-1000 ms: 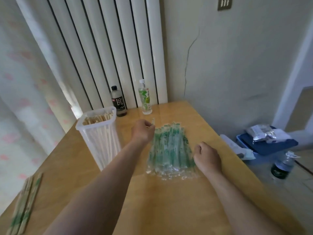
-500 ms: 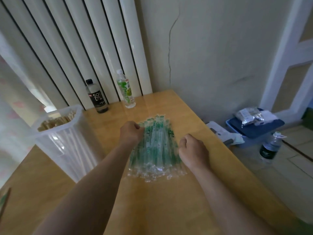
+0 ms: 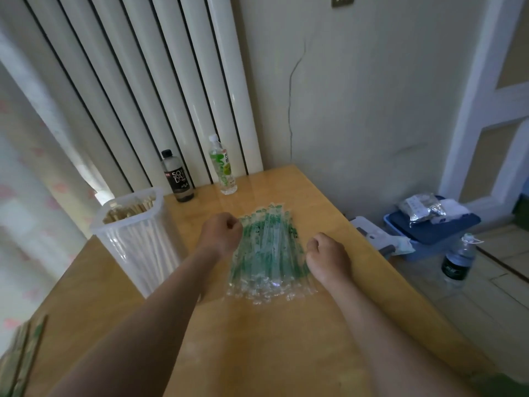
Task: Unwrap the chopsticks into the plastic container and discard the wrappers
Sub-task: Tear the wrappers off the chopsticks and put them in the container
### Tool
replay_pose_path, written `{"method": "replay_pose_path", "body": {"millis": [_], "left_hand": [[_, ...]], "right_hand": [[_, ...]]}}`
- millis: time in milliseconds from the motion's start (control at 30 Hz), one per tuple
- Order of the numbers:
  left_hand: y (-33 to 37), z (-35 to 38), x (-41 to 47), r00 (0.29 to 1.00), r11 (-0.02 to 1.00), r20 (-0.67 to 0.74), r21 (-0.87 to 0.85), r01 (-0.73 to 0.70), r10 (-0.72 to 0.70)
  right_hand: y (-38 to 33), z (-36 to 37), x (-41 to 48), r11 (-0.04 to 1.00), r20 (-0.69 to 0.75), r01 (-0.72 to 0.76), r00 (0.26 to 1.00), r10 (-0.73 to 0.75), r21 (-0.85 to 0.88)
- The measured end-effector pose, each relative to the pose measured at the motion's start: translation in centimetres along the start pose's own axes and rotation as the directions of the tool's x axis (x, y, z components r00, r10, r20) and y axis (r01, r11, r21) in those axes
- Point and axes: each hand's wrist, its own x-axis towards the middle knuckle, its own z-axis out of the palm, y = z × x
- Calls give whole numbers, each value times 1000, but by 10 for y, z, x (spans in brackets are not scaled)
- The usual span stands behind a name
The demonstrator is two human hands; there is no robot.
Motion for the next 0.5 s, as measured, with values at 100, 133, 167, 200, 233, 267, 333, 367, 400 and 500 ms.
{"method": "replay_pose_path", "body": {"millis": [100,133,167,200,233,267,333,367,400,500], "left_hand": [[2,-18,-23,997,997,41,-42,-60,62],[1,-25,-29,996,996,52,-43,-76,78],[0,-30,-36,994,995,61,-33,-89,91],[-2,-36,-43,993,994,62,-14,-104,105],[-5,-42,-49,991,993,57,8,-121,120],[-8,-48,-57,989,990,52,30,-140,138],[-16,-61,-74,983,980,45,88,-181,177],[-22,-68,-83,981,975,40,113,-191,188],[-30,-74,-91,981,973,33,130,-192,189],[-62,-97,-121,989,979,-3,136,-149,151]], "right_hand": [[-12,-11,-7,996,7,-12,1000,11,88],[-19,-14,-11,994,16,3,1000,-5,108],[-27,-16,-17,992,31,30,999,-34,122],[-36,-17,-24,989,49,64,996,-71,131],[-46,-16,-31,985,69,101,991,-111,140],[-57,-14,-40,979,92,138,984,-153,149],[-80,-7,-58,965,148,207,962,-231,164],[-92,-2,-68,956,180,241,946,-270,164],[-104,4,-78,948,212,274,929,-305,163],[-139,26,-112,921,292,346,875,-385,178]]}}
